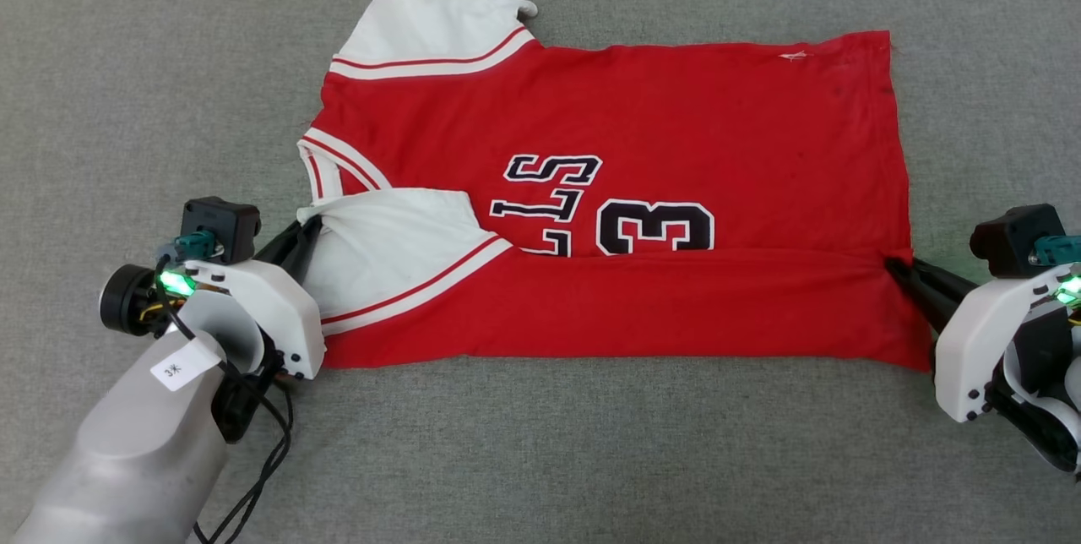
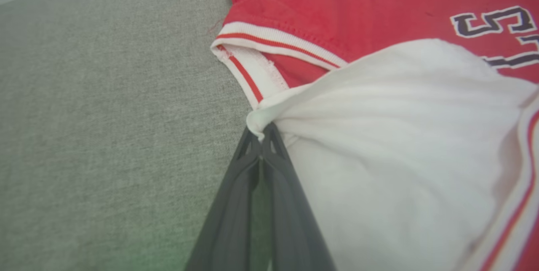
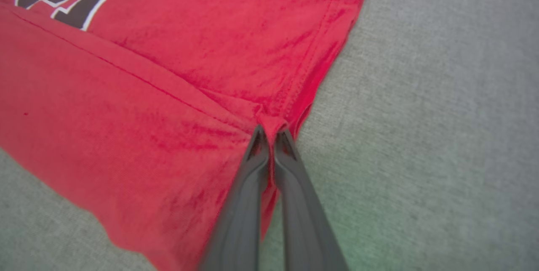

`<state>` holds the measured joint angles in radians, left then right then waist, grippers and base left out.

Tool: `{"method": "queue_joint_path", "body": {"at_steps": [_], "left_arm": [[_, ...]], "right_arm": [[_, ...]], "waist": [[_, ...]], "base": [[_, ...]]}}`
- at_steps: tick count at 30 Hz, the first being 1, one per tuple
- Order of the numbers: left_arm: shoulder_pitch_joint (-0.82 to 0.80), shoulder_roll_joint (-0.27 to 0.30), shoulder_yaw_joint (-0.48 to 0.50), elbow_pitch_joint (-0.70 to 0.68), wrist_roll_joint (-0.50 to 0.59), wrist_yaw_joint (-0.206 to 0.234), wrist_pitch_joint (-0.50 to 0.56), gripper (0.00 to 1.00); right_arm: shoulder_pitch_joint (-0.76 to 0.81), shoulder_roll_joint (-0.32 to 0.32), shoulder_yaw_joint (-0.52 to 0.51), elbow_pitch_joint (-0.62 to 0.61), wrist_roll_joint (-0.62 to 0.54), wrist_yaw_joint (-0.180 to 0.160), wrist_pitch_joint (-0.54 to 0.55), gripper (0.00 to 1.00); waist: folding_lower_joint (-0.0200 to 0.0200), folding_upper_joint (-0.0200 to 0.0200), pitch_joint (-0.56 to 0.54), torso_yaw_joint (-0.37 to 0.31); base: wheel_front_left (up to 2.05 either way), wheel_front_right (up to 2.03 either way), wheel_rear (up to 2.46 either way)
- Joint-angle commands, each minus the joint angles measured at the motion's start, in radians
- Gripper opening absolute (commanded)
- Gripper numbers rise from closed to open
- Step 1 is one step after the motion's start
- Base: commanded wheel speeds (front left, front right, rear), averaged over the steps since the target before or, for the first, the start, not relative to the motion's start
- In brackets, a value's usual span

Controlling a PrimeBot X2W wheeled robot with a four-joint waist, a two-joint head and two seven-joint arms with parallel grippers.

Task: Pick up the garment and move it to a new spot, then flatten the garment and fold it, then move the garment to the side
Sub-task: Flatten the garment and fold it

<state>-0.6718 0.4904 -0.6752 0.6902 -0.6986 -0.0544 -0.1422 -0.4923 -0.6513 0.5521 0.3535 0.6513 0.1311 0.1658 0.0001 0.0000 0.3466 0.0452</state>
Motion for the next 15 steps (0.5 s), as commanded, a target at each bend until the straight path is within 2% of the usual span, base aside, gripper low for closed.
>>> {"method": "queue_joint_path", "body": {"at_steps": [1, 3, 4, 5, 6, 7, 15], "left_arm": [[-0.019, -0.016, -0.01, 0.037, -0.004, -0.014, 0.005, 0.0], [-0.023, -0.029, -0.019, 0.075, -0.003, -0.024, 0.0, 0.0], [-0.028, -0.035, -0.022, 0.094, -0.007, -0.029, -0.002, 0.0], [-0.032, -0.043, -0.025, 0.112, -0.008, -0.035, -0.003, 0.38], [-0.036, -0.048, -0.029, 0.125, -0.003, -0.038, -0.011, 1.0], [-0.042, -0.052, -0.029, 0.137, -0.006, -0.043, -0.018, 1.0], [-0.099, -0.012, -0.047, 0.144, 0.005, -0.06, -0.022, 1.0]], "right_arm": [[-0.014, 0.01, 0.014, 0.01, 0.009, -0.001, -0.005, 0.0], [-0.02, 0.014, 0.025, 0.016, 0.013, -0.001, -0.008, 0.0], [-0.023, 0.016, 0.029, 0.019, 0.015, -0.001, -0.012, 0.04], [-0.026, 0.017, 0.033, 0.023, 0.019, -0.001, -0.013, 0.3], [-0.028, 0.018, 0.035, 0.026, 0.022, -0.001, -0.012, 0.72], [-0.031, 0.018, 0.035, 0.028, 0.021, -0.001, -0.019, 1.0], [0.005, 0.009, 0.035, 0.01, 0.034, -0.001, -0.057, 1.0]], "waist": [[-0.0001, 0.0, 0.001, -0.003], [-0.0001, 0.0, -0.005, -0.006], [-0.0001, 0.0, -0.009, -0.007], [-0.0001, 0.0, -0.015, -0.008], [-0.0001, 0.0, -0.022, -0.007], [-0.0001, 0.0, -0.031, -0.006], [-0.0001, 0.0, -0.125, 0.014]], "base": [[0.0, 0.0, 0.0], [0.0, 0.0, 0.0], [0.0, 0.0, 0.0], [0.0, 0.0, 0.0], [0.0, 0.0, 0.0], [0.0, 0.0, 0.0], [0.0, 0.0, 0.0]]}}
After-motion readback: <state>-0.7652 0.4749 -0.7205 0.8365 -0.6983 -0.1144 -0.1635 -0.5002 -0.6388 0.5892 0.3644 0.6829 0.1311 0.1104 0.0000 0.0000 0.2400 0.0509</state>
